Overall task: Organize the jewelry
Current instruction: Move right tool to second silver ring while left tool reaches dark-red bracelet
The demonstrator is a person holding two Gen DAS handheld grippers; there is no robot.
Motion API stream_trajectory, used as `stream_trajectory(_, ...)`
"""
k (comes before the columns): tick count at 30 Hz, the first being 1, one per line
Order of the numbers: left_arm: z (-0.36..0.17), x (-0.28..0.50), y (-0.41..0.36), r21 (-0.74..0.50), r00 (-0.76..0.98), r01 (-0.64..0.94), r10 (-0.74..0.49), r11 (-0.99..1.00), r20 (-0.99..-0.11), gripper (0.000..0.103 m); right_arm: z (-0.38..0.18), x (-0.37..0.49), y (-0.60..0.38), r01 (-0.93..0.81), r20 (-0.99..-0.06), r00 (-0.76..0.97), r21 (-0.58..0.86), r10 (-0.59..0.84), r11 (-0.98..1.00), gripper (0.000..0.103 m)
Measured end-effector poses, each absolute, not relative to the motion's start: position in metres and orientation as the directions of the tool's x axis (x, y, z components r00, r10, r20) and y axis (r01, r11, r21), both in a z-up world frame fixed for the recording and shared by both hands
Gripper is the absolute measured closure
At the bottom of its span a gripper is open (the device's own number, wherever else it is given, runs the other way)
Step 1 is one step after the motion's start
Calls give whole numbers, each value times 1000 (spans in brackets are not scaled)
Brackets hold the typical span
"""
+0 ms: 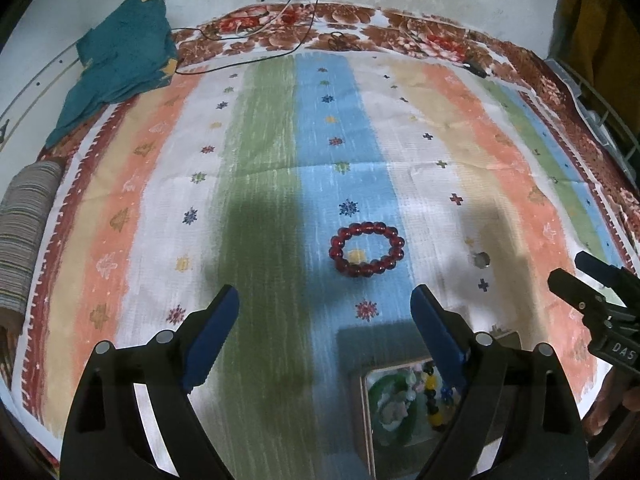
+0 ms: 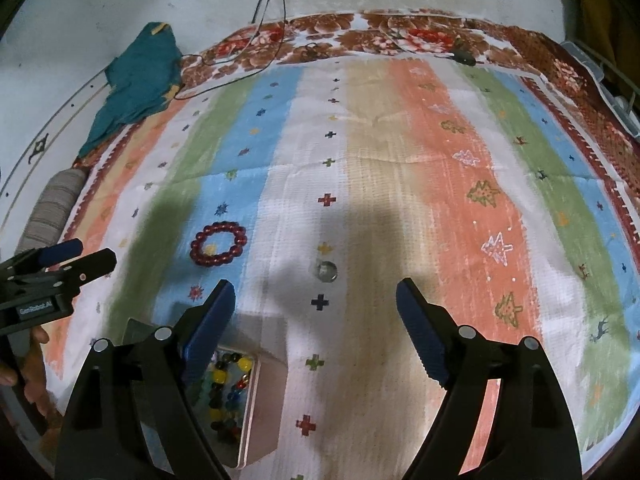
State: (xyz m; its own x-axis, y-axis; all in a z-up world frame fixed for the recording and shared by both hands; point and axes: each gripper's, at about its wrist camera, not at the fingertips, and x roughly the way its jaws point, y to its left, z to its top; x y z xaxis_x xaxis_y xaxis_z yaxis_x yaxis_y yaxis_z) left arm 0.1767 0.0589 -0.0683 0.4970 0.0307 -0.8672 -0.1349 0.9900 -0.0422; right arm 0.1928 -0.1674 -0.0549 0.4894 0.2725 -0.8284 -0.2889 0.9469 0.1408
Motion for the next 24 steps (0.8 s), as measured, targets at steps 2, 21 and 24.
stream_trajectory(2,-74,182,62,-56,484,-142,20,988,-875,17,-54,195,-168,-288,-826,497,131,265,949,20)
stream_trajectory(21,-117,230,72,-96,403,-152,-27,984,-915,17,-90,233,-156,-284,-879,414,121,235,951,20)
stream_trajectory(24,-124,237,73,-125,367,-151,-62,981,-928,17,-99,238,-152,-286,-890,395,115,226,951,20)
